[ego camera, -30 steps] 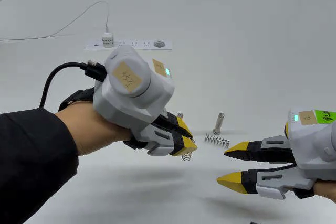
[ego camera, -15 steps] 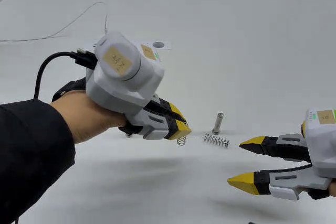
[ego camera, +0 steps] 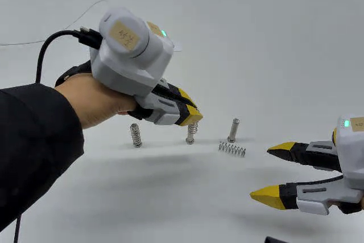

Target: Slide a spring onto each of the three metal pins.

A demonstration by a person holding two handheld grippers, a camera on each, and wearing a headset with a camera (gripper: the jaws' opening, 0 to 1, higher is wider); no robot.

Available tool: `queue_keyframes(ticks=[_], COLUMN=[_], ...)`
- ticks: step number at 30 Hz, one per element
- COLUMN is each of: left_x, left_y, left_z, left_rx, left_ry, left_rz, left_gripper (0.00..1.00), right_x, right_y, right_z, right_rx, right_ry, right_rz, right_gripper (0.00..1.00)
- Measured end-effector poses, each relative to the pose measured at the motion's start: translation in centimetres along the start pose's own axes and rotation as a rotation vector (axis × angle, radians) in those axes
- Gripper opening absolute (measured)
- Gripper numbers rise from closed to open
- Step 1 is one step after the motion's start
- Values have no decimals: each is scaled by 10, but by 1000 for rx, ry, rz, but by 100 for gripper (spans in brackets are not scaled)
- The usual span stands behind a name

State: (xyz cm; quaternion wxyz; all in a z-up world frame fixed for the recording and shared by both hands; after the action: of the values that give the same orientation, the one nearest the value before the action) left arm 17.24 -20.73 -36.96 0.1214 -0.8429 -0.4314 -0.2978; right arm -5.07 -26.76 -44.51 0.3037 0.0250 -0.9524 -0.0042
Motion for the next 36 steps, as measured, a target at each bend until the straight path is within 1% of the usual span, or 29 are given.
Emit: queue_keyframes(ticks=[4,8,16,27,36], left_x=[-2,-3,-10,-17,-19], left_y=[8,11,19,22,23], left_z=[0,-2,-2,2,5], left_rx=[11,24,34,38,38], left_ry=[12,3,17,40,55], left_rz=[-16,-13,-22,-19,-18], left_gripper=[10,10,10,10,10], right_x=[1,1,2,4,3], right_y=[-1,-2,-3,-5,-5], right_z=[0,0,3,7,5], right_rx=[-4,-8,-13,-23,-19], right_ry=[-6,-12,-10,-7,-8], right_rz=[10,18,34,35,29], right_gripper=[63,66,71,71,71])
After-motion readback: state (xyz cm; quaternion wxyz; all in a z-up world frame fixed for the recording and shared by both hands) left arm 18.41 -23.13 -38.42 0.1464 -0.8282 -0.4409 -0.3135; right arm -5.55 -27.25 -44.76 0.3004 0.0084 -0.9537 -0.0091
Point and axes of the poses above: the centre of the closed fingertips' face, and the gripper's own axes: x roughly backward along the fingers, y roughly to its left, z roughly out of its underside, the point moved 9 cm from there along x, roughly backward along the fingers, and after that the axes turned 1 degree about z, right-handed, at the moved point
